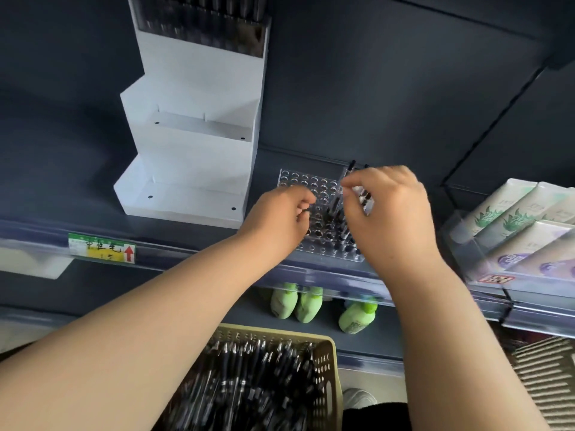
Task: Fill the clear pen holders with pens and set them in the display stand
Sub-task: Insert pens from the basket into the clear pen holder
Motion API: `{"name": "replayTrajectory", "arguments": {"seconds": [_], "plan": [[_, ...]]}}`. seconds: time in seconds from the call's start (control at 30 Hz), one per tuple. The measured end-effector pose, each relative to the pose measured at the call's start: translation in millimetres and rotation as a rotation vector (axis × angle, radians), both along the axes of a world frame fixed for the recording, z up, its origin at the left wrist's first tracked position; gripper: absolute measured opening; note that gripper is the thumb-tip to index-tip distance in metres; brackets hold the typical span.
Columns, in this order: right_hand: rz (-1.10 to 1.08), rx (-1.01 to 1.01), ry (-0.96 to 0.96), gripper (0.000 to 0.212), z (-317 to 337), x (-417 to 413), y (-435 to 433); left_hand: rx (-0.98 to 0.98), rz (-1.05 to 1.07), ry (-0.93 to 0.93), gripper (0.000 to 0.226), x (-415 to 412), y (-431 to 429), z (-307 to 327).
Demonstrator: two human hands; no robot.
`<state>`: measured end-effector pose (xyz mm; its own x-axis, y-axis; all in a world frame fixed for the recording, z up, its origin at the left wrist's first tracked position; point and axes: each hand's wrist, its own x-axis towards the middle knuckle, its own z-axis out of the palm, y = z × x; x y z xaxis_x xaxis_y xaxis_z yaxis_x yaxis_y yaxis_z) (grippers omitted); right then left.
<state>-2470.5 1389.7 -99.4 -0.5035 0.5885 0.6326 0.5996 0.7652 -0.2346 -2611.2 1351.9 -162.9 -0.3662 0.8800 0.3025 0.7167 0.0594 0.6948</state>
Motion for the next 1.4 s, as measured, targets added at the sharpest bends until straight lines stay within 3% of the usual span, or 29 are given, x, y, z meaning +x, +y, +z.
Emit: {"name": "replayTrajectory", "arguments": {"seconds": [0.2,0.33,0.5,0.63,0.8,1.0,1.23,1.4], "plan": [[0.142,-0.108,-0.223,0.014,-51,7,-55,-0.151,-0.051,0.131,0.028,0,-56,-13],[0.123,-0.383,-0.527,0.026,-105,17,-88,-0.388,-0.103,0.180,0.030,8,-95,-43],[-0.045,-0.762,-0.773,0.029,-155,34,-111,-0.688,-0.131,0.292,0.034,14,-137,-85],[-0.100,-0.906,-0.915,0.031,-176,50,-118,-0.880,-0.107,0.286,0.046,19,-165,-113],[-0.102,-0.895,-0.950,0.036,-184,52,-123,-1.014,-0.133,0.293,0.062,20,-181,-136],[0.013,-0.723,-1.098,0.052,-198,38,-134,-0.990,-0.293,0.319,0.069,13,-183,-143],[0.085,-0.592,-1.146,0.051,-209,29,-134,-1.039,-0.450,0.488,0.063,24,-177,-148],[0.109,-0.500,-1.147,0.052,-216,23,-132,-0.933,-0.507,0.596,0.059,26,-168,-159]]}}
